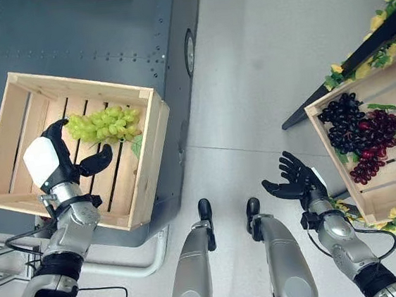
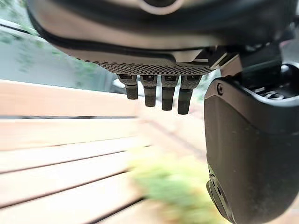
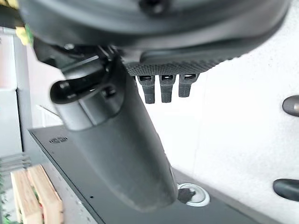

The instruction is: Pick up the fruits from the basket on one side to the basket on the other side

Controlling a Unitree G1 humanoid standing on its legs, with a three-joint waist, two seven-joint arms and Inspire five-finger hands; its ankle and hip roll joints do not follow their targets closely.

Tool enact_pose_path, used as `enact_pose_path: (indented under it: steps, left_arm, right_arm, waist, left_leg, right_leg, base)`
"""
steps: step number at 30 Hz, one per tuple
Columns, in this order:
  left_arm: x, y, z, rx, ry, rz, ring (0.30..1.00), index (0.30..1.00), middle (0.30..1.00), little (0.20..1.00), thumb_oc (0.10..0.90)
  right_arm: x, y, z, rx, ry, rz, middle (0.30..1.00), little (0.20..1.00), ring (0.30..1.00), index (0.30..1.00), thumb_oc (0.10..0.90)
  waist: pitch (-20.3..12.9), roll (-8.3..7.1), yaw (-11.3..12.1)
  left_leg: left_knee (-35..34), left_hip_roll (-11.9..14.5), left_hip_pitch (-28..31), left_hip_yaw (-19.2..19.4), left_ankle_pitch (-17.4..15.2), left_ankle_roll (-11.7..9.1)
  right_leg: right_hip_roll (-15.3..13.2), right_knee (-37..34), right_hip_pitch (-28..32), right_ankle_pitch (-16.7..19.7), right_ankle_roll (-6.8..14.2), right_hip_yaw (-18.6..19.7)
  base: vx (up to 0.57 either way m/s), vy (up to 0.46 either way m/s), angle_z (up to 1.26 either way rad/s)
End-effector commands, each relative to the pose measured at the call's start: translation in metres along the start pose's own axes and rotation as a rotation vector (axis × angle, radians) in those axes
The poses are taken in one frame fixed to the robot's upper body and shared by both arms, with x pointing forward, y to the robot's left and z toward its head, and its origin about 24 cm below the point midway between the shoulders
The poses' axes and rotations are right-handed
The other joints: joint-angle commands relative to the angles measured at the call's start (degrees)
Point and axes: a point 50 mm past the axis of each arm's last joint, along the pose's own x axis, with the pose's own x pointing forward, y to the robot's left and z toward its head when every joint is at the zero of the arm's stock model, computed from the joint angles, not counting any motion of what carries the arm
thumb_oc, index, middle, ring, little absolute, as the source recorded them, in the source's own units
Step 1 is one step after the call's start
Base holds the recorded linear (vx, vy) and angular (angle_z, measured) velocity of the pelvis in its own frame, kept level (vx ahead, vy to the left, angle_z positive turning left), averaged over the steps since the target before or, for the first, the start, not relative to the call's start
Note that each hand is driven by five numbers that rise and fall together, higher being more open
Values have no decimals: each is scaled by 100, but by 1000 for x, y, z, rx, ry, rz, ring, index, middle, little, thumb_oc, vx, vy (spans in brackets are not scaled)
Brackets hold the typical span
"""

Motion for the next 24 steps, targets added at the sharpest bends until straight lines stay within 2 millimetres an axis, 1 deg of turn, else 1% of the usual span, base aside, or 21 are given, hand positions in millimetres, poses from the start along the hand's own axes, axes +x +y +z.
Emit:
enact_pose_path:
  steps: [1, 2, 3, 6, 7, 11, 12, 13, 17, 18, 21, 24]
  left_arm:
    - [42, 61, 13, 84, -34, 239, 900, 900, 900, 900, 800]
    - [44, 62, 13, 85, -27, 242, 900, 900, 900, 900, 800]
    - [55, 71, 17, 132, -1, 263, 900, 900, 900, 900, 800]
    - [68, 85, 23, 198, 11, 288, 900, 900, 900, 900, 800]
    - [75, 92, 32, 233, -4, 307, 900, 900, 900, 900, 800]
    - [88, 110, 54, 339, -60, 355, 900, 900, 900, 900, 800]
    - [89, 112, 56, 347, -62, 360, 900, 900, 900, 900, 800]
    - [94, 122, 61, 383, -64, 389, 900, 900, 900, 900, 800]
    - [99, 136, 73, 456, -105, 454, 900, 900, 900, 900, 800]
    - [101, 140, 81, 492, -140, 469, 900, 900, 900, 900, 800]
    - [103, 139, 87, 539, -182, 450, 900, 900, 900, 900, 800]
    - [105, 137, 91, 578, -189, 378, 900, 900, 900, 900, 800]
  right_arm:
    - [1, 5, 33, -62, -172, 86, 900, 900, 900, 900, 800]
    - [1, 5, 33, -67, -174, 87, 900, 900, 900, 900, 800]
    - [4, 6, 35, -70, -173, 92, 900, 900, 900, 900, 800]
    - [8, 3, 36, -56, -166, 93, 900, 900, 900, 900, 800]
    - [10, 3, 36, -55, -163, 99, 900, 900, 900, 900, 800]
    - [12, 2, 37, -77, -159, 127, 900, 900, 900, 900, 800]
    - [12, 2, 37, -79, -159, 128, 900, 900, 900, 900, 800]
    - [14, 1, 41, -90, -166, 131, 900, 900, 900, 900, 800]
    - [17, 0, 46, -109, -179, 133, 900, 900, 900, 900, 800]
    - [19, -1, 47, -116, -181, 130, 900, 900, 900, 900, 800]
    - [21, -2, 49, -121, -181, 128, 900, 900, 900, 900, 800]
    - [24, -5, 52, -125, -186, 123, 900, 900, 900, 900, 800]
  waist:
    - [-84, -233, -97]
    - [-84, -244, -99]
    - [-84, -354, -125]
    - [-84, -503, -167]
    - [-84, -577, -193]
    - [-84, -692, -232]
    - [-84, -699, -232]
    - [-84, -720, -250]
    - [-84, -740, -275]
    - [-84, -744, -281]
    - [-84, -748, -286]
    - [-84, -729, -291]
  left_leg:
    - [454, -123, -42, 452, -349, 273]
    - [469, -116, -65, 457, -354, 275]
    - [595, -57, -235, 480, -400, 286]
    - [763, 22, -461, 471, -454, 281]
    - [859, 70, -599, 476, -484, 273]
    - [1013, 158, -888, 507, -545, 287]
    - [1020, 164, -908, 512, -548, 289]
    - [1041, 183, -1024, 522, -544, 288]
    - [1111, 191, -1173, 514, -591, 292]
    - [1134, 200, -1232, 523, -615, 300]
    - [1130, 209, -1270, 533, -630, 300]
    - [1102, 208, -1304, 550, -638, 301]
  right_leg:
    - [120, -35, -45, 293, -102, 127]
    - [121, -22, -68, 290, -105, 126]
    - [154, 51, -203, 286, -109, 117]
    - [194, 127, -365, 283, -135, 84]
    - [214, 177, -468, 278, -153, 66]
    - [227, 282, -721, 298, -157, 20]
    - [227, 286, -739, 301, -157, 14]
    - [224, 320, -861, 321, -157, -17]
    - [204, 396, -1022, 318, -144, -42]
    - [195, 405, -1089, 333, -135, -49]
    - [201, 373, -1127, 359, -116, -38]
    - [203, 314, -1185, 419, -78, -6]
  base:
    - [-28, 54, 11]
    - [-50, 58, 8]
    - [-53, 49, 2]
    - [-55, 55, 0]
    - [-43, 61, 0]
    - [-42, 71, 3]
    - [-64, 66, 0]
    - [-62, 70, -1]
    - [-57, 62, -2]
    - [-44, 39, 2]
    - [-50, 44, 2]
    - [-23, 23, 0]
